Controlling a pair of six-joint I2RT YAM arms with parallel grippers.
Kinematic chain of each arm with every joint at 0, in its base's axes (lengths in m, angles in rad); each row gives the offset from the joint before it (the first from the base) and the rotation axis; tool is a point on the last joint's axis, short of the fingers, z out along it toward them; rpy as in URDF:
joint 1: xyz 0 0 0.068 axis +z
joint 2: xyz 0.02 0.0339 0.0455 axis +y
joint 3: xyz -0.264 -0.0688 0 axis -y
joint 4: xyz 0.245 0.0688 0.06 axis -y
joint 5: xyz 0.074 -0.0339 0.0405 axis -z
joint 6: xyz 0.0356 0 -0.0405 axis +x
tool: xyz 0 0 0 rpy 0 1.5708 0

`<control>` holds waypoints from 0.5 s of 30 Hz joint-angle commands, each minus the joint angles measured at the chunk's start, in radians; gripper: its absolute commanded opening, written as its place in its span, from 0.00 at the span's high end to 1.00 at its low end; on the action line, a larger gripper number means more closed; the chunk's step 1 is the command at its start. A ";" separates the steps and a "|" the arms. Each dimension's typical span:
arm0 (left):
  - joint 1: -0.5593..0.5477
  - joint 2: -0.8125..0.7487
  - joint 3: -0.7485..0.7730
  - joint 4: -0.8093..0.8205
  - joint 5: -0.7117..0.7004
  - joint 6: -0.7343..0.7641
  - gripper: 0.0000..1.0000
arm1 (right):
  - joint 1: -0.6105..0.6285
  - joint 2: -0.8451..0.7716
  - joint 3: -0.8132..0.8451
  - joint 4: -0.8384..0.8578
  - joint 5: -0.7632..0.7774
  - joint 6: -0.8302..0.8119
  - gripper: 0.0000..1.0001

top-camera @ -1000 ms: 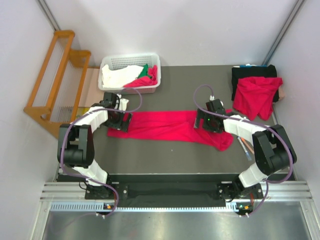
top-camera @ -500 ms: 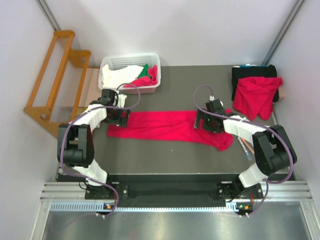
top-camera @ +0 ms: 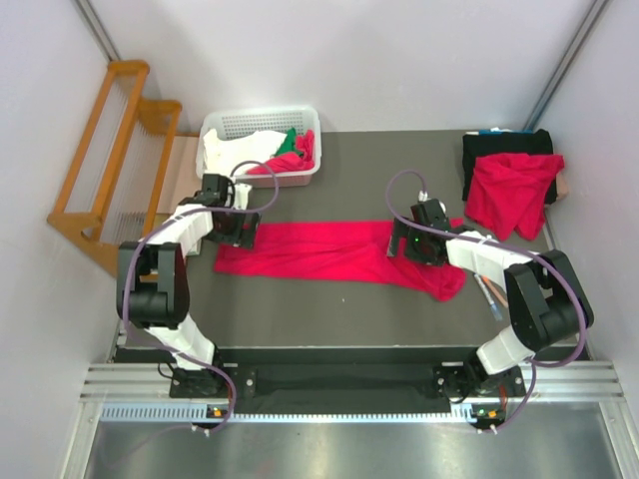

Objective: Fold and stack the t-shirts
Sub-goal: Fold the tshirt

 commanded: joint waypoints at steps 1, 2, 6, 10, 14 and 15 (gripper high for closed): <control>0.004 -0.149 -0.012 -0.015 0.060 0.025 0.01 | 0.025 0.098 -0.066 0.024 -0.096 0.034 0.00; 0.004 -0.167 -0.017 -0.017 0.061 0.028 0.01 | 0.028 0.100 -0.066 0.022 -0.097 0.034 0.00; 0.004 -0.253 -0.018 -0.055 0.137 0.023 0.01 | 0.031 0.106 -0.063 0.024 -0.096 0.035 0.00; -0.025 -0.257 -0.046 -0.112 0.222 0.056 0.01 | 0.032 0.103 -0.063 0.025 -0.094 0.038 0.00; -0.053 -0.165 -0.052 -0.140 0.222 0.086 0.02 | 0.032 0.103 -0.061 0.024 -0.096 0.038 0.00; -0.053 -0.149 -0.052 -0.138 0.225 0.088 0.02 | 0.032 0.102 -0.061 0.024 -0.096 0.040 0.00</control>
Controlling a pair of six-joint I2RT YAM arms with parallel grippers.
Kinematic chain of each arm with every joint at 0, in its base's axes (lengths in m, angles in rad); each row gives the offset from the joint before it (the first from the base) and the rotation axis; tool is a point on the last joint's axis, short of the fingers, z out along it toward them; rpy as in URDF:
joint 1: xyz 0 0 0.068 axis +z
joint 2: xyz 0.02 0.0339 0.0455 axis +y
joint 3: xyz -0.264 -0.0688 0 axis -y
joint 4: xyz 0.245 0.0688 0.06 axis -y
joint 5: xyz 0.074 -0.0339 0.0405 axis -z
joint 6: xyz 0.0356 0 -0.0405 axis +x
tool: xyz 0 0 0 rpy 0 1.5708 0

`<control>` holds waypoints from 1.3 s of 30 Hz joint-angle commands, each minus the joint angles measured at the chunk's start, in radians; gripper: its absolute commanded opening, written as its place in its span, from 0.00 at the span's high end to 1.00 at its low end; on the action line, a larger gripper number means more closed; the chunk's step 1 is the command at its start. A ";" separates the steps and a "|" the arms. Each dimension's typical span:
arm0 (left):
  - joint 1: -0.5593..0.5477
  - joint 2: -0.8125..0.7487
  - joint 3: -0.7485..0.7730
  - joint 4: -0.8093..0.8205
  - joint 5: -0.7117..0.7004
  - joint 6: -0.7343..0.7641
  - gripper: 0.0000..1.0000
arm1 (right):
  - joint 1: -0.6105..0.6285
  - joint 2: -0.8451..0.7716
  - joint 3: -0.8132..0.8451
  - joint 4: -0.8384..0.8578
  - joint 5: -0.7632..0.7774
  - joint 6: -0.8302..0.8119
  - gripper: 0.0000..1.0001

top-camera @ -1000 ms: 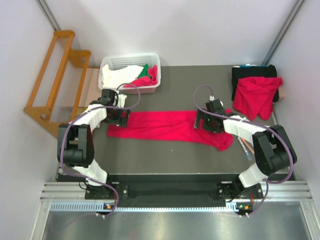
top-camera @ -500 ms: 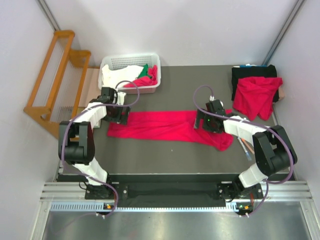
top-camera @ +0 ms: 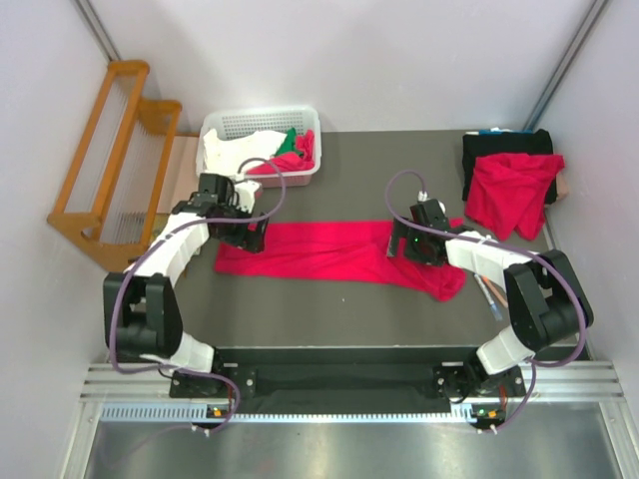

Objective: Fold and stack the t-shirts
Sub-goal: Fold the tshirt

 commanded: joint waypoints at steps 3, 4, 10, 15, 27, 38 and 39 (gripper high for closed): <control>-0.025 0.131 -0.017 -0.060 0.061 0.058 0.02 | 0.027 0.095 -0.068 0.026 -0.104 0.043 0.00; -0.029 0.142 -0.013 -0.066 0.065 0.062 0.03 | 0.027 0.095 -0.068 0.028 -0.102 0.043 0.00; -0.046 0.202 0.021 -0.091 0.090 0.073 0.03 | 0.027 0.093 -0.079 0.031 -0.102 0.045 0.00; -0.048 0.217 0.033 -0.080 0.071 0.066 0.02 | 0.027 0.093 -0.076 0.032 -0.105 0.045 0.00; -0.045 0.226 0.050 -0.034 0.021 0.046 0.02 | 0.029 0.095 -0.102 0.049 -0.111 0.045 0.00; -0.019 0.231 0.081 -0.019 0.004 0.049 0.01 | 0.027 0.099 -0.093 0.051 -0.118 0.043 0.00; -0.016 0.232 0.078 -0.011 0.002 0.049 0.01 | 0.027 0.099 -0.093 0.051 -0.118 0.043 0.01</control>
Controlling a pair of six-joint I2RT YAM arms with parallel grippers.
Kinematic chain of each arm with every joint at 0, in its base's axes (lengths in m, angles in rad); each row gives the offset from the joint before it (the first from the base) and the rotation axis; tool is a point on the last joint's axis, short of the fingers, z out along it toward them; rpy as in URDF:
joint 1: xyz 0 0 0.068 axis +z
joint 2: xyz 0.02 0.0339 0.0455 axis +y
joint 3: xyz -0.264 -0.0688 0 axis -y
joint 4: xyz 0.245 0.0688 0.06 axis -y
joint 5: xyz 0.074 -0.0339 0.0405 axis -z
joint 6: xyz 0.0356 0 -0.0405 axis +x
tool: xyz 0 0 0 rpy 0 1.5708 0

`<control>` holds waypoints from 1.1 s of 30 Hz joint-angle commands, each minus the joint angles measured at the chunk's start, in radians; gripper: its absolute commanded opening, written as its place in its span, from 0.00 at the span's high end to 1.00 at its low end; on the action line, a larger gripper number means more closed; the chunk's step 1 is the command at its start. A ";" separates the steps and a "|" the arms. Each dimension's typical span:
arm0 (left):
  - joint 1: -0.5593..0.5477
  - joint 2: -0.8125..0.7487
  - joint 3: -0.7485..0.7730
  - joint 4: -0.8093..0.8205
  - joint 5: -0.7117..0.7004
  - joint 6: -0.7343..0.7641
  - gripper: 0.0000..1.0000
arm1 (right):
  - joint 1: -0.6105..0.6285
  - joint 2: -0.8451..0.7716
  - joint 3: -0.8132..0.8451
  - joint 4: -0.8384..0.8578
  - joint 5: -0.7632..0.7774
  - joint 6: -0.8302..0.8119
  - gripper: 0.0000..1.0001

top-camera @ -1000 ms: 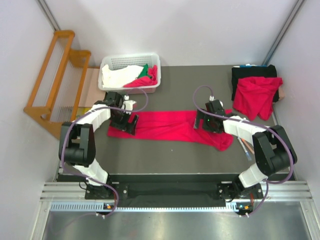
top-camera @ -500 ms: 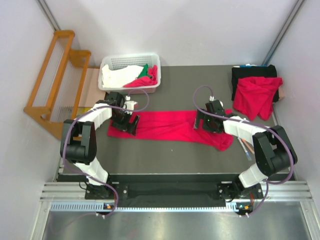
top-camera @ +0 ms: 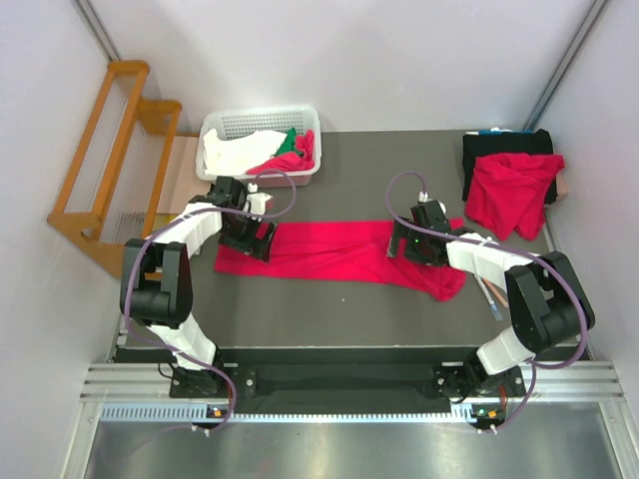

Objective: Fold and stack the t-shirts
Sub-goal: Fold the tshirt

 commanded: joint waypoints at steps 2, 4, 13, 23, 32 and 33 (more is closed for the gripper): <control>0.030 0.015 0.027 0.054 -0.018 0.001 0.01 | 0.027 0.108 -0.073 0.023 -0.119 0.041 0.00; 0.037 0.023 0.013 0.075 -0.027 0.000 0.01 | 0.027 0.108 -0.075 0.021 -0.117 0.041 0.00; 0.036 -0.088 0.010 0.010 0.094 -0.011 0.03 | 0.027 0.116 -0.068 0.023 -0.119 0.041 0.00; 0.097 -0.151 -0.028 0.043 -0.067 -0.078 0.03 | 0.027 0.119 -0.070 0.018 -0.119 0.035 0.00; 0.097 -0.088 -0.067 0.056 -0.128 -0.072 0.16 | 0.029 0.107 -0.070 0.021 -0.120 0.036 0.00; 0.097 -0.086 -0.067 0.056 -0.128 -0.074 0.18 | 0.027 0.108 -0.075 0.023 -0.122 0.036 0.00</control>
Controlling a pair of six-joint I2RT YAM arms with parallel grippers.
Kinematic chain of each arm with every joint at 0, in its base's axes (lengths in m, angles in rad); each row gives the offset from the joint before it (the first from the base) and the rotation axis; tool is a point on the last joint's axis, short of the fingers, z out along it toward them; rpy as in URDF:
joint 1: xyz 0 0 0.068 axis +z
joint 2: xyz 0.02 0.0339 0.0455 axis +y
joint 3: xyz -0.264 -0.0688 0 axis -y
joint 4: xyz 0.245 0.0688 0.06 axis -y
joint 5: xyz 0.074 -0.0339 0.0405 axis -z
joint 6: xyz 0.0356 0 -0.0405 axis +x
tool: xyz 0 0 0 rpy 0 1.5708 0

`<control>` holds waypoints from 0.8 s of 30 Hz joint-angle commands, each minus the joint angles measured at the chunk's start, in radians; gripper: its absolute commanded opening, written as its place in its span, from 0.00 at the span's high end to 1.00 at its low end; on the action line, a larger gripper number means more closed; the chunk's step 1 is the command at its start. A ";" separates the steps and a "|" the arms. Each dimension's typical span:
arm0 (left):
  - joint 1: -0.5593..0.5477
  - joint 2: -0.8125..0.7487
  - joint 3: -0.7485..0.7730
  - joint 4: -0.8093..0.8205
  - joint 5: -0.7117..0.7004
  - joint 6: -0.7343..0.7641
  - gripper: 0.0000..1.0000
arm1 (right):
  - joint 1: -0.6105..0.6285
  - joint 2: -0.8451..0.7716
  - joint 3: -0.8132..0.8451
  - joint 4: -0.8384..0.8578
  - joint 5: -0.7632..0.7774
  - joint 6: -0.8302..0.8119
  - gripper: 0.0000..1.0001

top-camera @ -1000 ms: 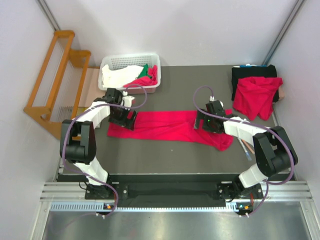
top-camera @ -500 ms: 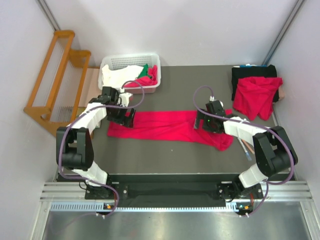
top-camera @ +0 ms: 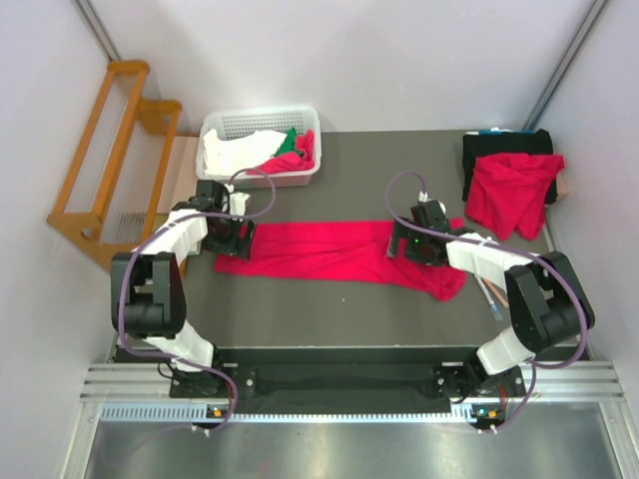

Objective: Fold and stack the t-shirts
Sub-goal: Fold the tshirt

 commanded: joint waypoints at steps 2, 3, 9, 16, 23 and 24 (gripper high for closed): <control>-0.001 0.011 -0.011 0.028 -0.025 -0.013 0.31 | 0.029 0.108 -0.075 0.024 -0.123 0.039 0.00; 0.000 0.011 -0.009 0.030 -0.031 -0.013 0.35 | 0.029 0.108 -0.077 0.024 -0.123 0.039 0.00; 0.000 0.019 -0.008 0.045 -0.037 -0.015 0.51 | 0.027 0.103 -0.083 0.028 -0.123 0.039 0.00; 0.014 0.040 -0.003 0.073 -0.046 -0.018 0.61 | 0.027 0.097 -0.089 0.030 -0.123 0.037 0.00; 0.078 0.109 0.010 0.116 -0.096 -0.013 0.54 | 0.029 0.091 -0.100 0.031 -0.121 0.037 0.00; 0.081 0.109 0.010 0.119 -0.096 -0.015 0.52 | 0.029 0.089 -0.101 0.030 -0.121 0.037 0.00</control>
